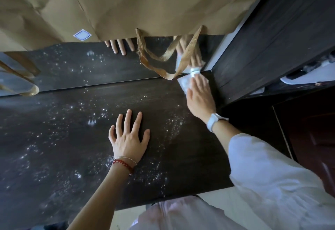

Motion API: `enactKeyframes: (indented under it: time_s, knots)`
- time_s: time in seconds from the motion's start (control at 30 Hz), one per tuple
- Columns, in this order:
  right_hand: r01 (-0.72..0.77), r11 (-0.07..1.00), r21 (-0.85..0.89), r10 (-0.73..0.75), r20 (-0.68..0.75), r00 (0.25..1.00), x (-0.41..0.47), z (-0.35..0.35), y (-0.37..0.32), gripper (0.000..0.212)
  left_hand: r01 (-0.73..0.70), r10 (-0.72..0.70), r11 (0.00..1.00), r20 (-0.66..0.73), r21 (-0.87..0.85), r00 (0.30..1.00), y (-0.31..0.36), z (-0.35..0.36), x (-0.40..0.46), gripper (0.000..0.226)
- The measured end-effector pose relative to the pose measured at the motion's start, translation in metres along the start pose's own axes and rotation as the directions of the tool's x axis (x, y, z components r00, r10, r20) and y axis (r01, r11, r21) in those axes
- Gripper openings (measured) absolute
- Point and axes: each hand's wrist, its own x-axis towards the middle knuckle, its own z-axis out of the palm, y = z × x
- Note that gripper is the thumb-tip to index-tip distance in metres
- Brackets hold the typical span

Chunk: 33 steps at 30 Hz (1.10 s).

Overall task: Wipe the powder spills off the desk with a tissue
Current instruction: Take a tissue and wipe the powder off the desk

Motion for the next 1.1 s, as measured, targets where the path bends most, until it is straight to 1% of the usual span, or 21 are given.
enactKeyframes:
  time_s: [0.07, 0.1, 0.13, 0.2, 0.3, 0.37, 0.4, 0.43, 0.5, 0.57, 0.6, 0.63, 0.67, 0.7, 0.77, 0.8, 0.83, 0.9, 0.97, 1.03, 1.1]
  knots:
    - [-0.107, 0.994, 0.016, 0.107, 0.002, 0.994, 0.000, -0.001, 0.009, 0.052, -0.004, 0.004, 1.000, 0.004, 0.002, 1.000, -0.001, 0.001, 0.001, 0.057]
    - [-0.099, 0.995, 0.033, 0.099, -0.006, 0.995, -0.005, 0.001, 0.005, 0.052, -0.005, 0.005, 1.000, 0.002, 0.002, 1.000, -0.002, 0.001, 0.001, 0.057]
    - [-0.030, 0.999, 0.033, 0.030, -0.012, 0.999, -0.017, 0.003, -0.001, 0.052, -0.005, 0.005, 1.000, -0.002, 0.001, 1.000, -0.002, 0.002, 0.001, 0.056]
    - [0.227, 0.973, 0.039, -0.228, 0.028, 0.973, -0.062, 0.009, -0.015, 0.052, -0.009, 0.009, 1.000, 0.004, 0.006, 1.000, -0.002, 0.001, 0.000, 0.056]
    - [0.573, 0.819, 0.030, -0.567, 0.197, 0.800, -0.143, 0.016, -0.024, 0.053, -0.008, 0.008, 1.000, 0.009, -0.001, 1.000, -0.003, 0.001, 0.002, 0.056]
    - [0.665, 0.747, 0.007, -0.644, 0.256, 0.721, -0.149, 0.013, -0.013, 0.054, -0.013, 0.013, 1.000, 0.015, 0.001, 1.000, -0.004, 0.001, 0.002, 0.056]
    - [0.651, 0.757, -0.044, -0.624, 0.245, 0.742, -0.134, 0.010, -0.006, 0.053, -0.014, 0.014, 1.000, 0.010, 0.006, 1.000, -0.005, 0.001, 0.002, 0.056]
    - [0.579, 0.813, -0.062, -0.554, 0.224, 0.802, -0.115, 0.007, -0.002, 0.051, -0.016, 0.016, 1.000, 0.003, 0.008, 1.000, -0.005, 0.001, 0.001, 0.056]
    - [0.318, 0.945, -0.072, -0.303, 0.167, 0.938, -0.064, 0.000, 0.005, 0.050, -0.018, 0.018, 1.000, -0.005, 0.008, 1.000, -0.004, 0.002, 0.001, 0.055]
    - [0.097, 0.994, -0.059, -0.088, 0.139, 0.986, -0.032, 0.000, 0.000, 0.053, -0.011, 0.011, 1.000, 0.000, 0.003, 1.000, -0.003, 0.002, 0.001, 0.055]
    - [0.067, 0.997, -0.031, -0.062, 0.131, 0.989, -0.033, 0.004, -0.010, 0.055, -0.009, 0.009, 1.000, 0.000, -0.001, 1.000, -0.003, 0.002, 0.002, 0.055]
    - [0.114, 0.993, -0.007, -0.113, 0.129, 0.985, -0.045, 0.010, -0.021, 0.056, -0.009, 0.009, 1.000, 0.000, -0.005, 1.000, -0.003, 0.003, 0.002, 0.054]
    - [0.234, 0.972, 0.026, -0.235, 0.132, 0.963, -0.069, 0.016, -0.033, 0.056, -0.013, 0.013, 1.000, 0.004, -0.008, 1.000, -0.004, 0.003, 0.002, 0.053]
    - [0.374, 0.926, 0.050, -0.377, 0.161, 0.912, -0.100, 0.021, -0.044, 0.056, -0.015, 0.015, 1.000, 0.006, -0.013, 1.000, -0.005, 0.002, 0.002, 0.051]
    - [0.606, 0.789, 0.101, -0.611, 0.227, 0.758, -0.152, 0.021, -0.046, 0.055, -0.010, 0.011, 0.999, 0.007, -0.040, 1.000, -0.006, 0.001, 0.004, 0.048]
    - [0.662, 0.741, 0.111, -0.666, 0.244, 0.705, -0.159, 0.019, -0.036, 0.055, -0.011, 0.011, 0.998, 0.005, -0.054, 1.000, -0.007, 0.001, 0.004, 0.047]
    - [0.682, 0.725, 0.096, -0.682, 0.240, 0.691, -0.151, 0.015, -0.022, 0.053, -0.012, 0.012, 0.998, 0.001, -0.063, 1.000, -0.006, 0.000, 0.004, 0.046]
    - [0.592, 0.806, -0.019, -0.581, 0.173, 0.796, -0.118, 0.007, 0.001, 0.048, -0.016, 0.016, 0.998, -0.005, -0.065, 1.000, -0.006, -0.003, 0.005, 0.045]
    - [0.339, 0.938, -0.073, -0.334, 0.080, 0.939, -0.078, -0.001, 0.019, 0.045, -0.024, 0.024, 0.999, 0.003, -0.048, 1.000, -0.005, -0.003, 0.004, 0.045]
    - [0.148, 0.988, -0.052, -0.144, 0.084, 0.986, -0.054, 0.000, 0.018, 0.050, -0.033, 0.033, 0.998, 0.005, -0.049, 0.999, -0.004, -0.005, 0.003, 0.045]
    - [0.136, 0.991, -0.007, -0.135, 0.063, 0.989, -0.055, 0.010, -0.006, 0.052, -0.037, 0.033, 0.992, -0.030, -0.119, 0.999, -0.003, -0.010, 0.000, 0.042]
